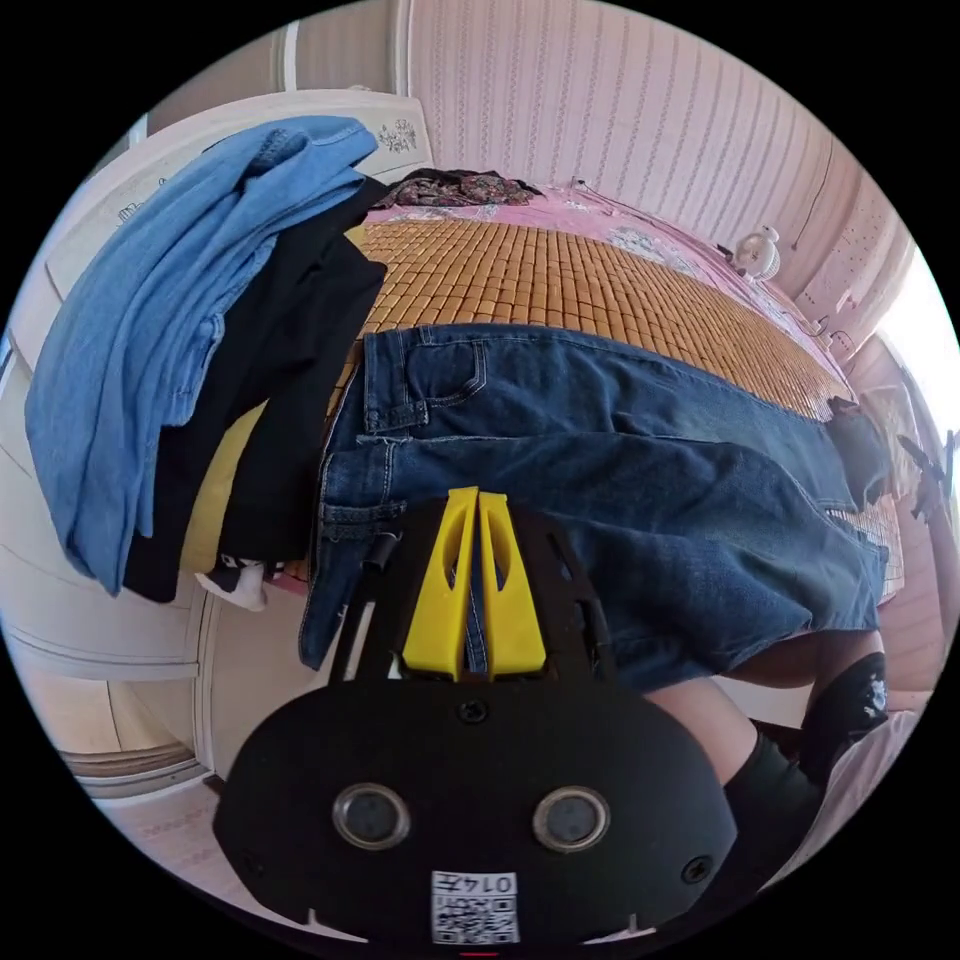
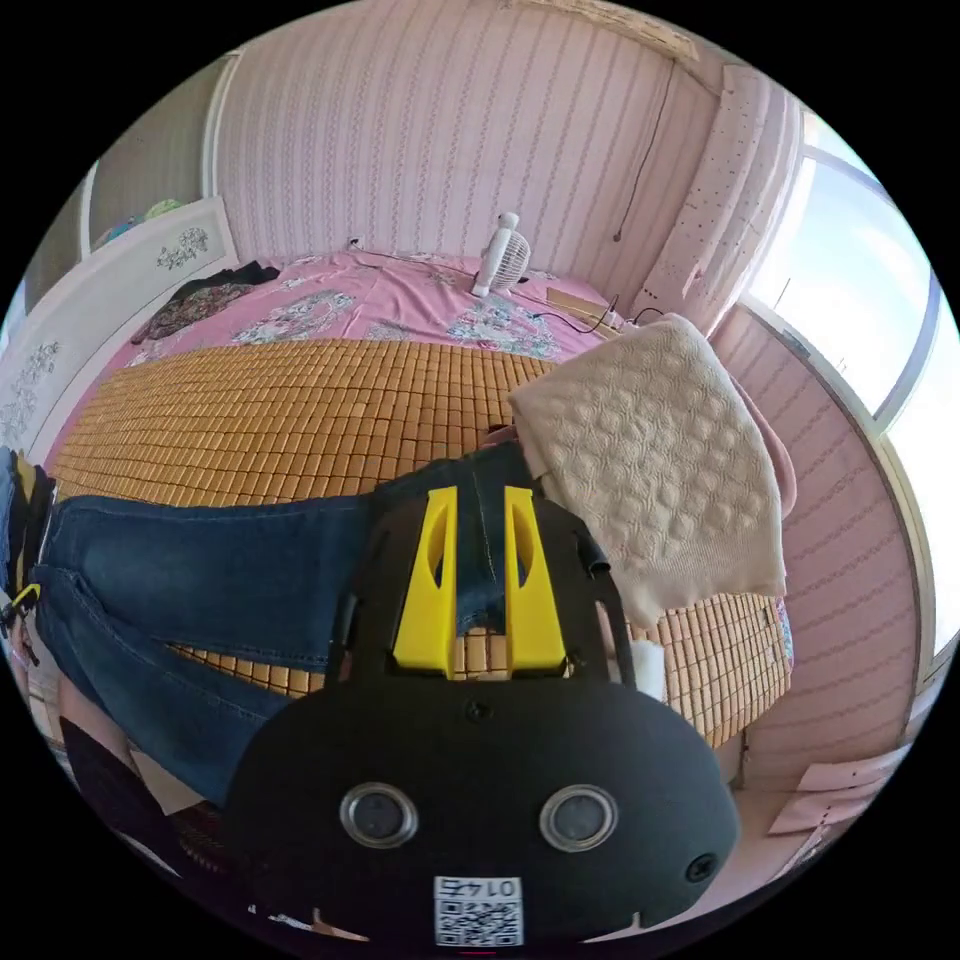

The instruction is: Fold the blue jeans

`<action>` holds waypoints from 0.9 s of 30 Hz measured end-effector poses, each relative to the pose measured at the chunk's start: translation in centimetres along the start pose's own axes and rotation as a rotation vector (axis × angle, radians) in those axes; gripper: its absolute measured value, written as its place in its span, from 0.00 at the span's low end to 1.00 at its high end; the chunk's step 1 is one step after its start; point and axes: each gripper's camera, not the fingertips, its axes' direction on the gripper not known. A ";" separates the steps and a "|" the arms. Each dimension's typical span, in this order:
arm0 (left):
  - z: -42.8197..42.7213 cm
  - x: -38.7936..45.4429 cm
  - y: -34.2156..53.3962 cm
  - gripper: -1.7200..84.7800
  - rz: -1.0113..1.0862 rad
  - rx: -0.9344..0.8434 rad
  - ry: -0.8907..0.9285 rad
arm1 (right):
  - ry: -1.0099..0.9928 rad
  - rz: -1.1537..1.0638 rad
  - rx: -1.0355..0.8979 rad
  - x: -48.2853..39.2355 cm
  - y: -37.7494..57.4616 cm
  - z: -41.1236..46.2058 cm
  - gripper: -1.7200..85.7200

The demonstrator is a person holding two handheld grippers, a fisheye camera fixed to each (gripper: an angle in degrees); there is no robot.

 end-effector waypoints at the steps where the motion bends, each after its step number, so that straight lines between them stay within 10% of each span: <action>1: -0.2 -0.2 0.5 0.01 -0.015 0.007 0.008 | -0.007 -0.070 -0.005 -2.9 -0.8 0.5 0.12; 14: -1.7 -8.3 8.6 0.14 -0.312 0.108 0.029 | -0.635 -0.852 0.074 -42.5 -11.9 0.1 0.15; 27: 4.6 -12.3 9.1 0.09 -0.400 0.060 0.207 | -0.739 -0.978 -0.127 -63.8 -15.7 2.9 0.11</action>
